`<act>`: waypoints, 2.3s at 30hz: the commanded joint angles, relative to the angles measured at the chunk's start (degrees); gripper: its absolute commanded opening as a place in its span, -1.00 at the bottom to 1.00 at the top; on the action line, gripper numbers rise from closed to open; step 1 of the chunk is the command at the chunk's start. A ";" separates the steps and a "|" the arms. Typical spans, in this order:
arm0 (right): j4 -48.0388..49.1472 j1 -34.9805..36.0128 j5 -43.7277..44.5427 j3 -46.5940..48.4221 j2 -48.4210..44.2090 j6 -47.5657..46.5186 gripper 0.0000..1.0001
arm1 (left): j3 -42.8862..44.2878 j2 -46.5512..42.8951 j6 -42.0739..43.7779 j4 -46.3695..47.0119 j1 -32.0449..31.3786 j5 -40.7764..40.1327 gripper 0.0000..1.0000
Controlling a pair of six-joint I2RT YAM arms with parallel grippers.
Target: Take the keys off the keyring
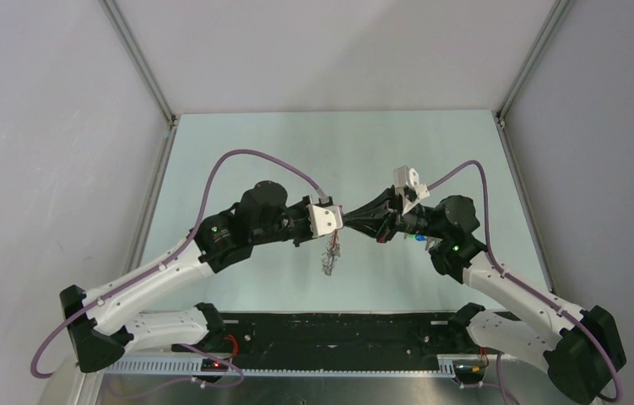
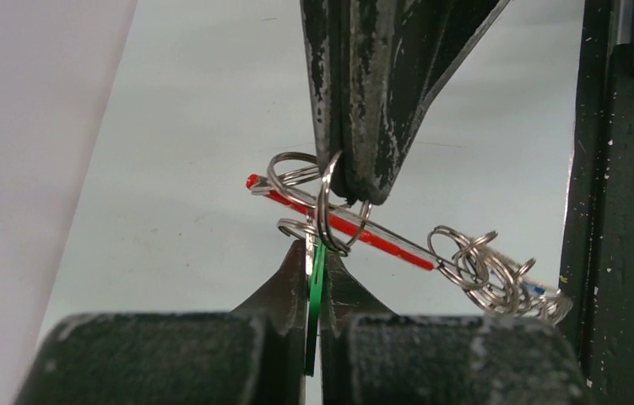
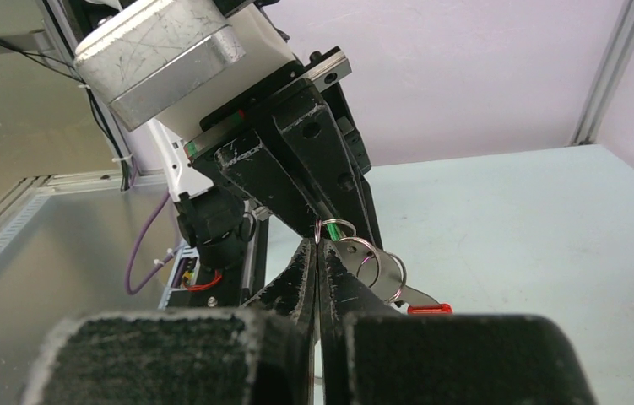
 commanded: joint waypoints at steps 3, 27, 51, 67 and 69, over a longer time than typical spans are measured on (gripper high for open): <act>2.38 0.02 -4.01 2.88 -0.31 3.17 -1.00 | 2.13 0.06 -1.85 1.95 1.06 2.34 -1.00; -1.58 2.53 -8.82 5.69 5.64 8.82 -1.00 | 2.39 -1.14 -2.20 1.98 2.67 3.22 -1.00; -5.70 2.63 -8.17 5.70 9.78 15.78 -1.00 | 1.58 -2.71 -0.14 2.10 3.52 5.08 -1.00; -2.23 -2.40 -9.02 8.16 16.24 35.09 -1.00 | 0.42 -0.80 2.95 1.74 1.40 0.25 -1.00; -6.06 -2.47 -8.72 9.45 16.42 33.62 -1.00 | 0.24 -0.81 3.51 1.67 1.04 -0.04 -1.00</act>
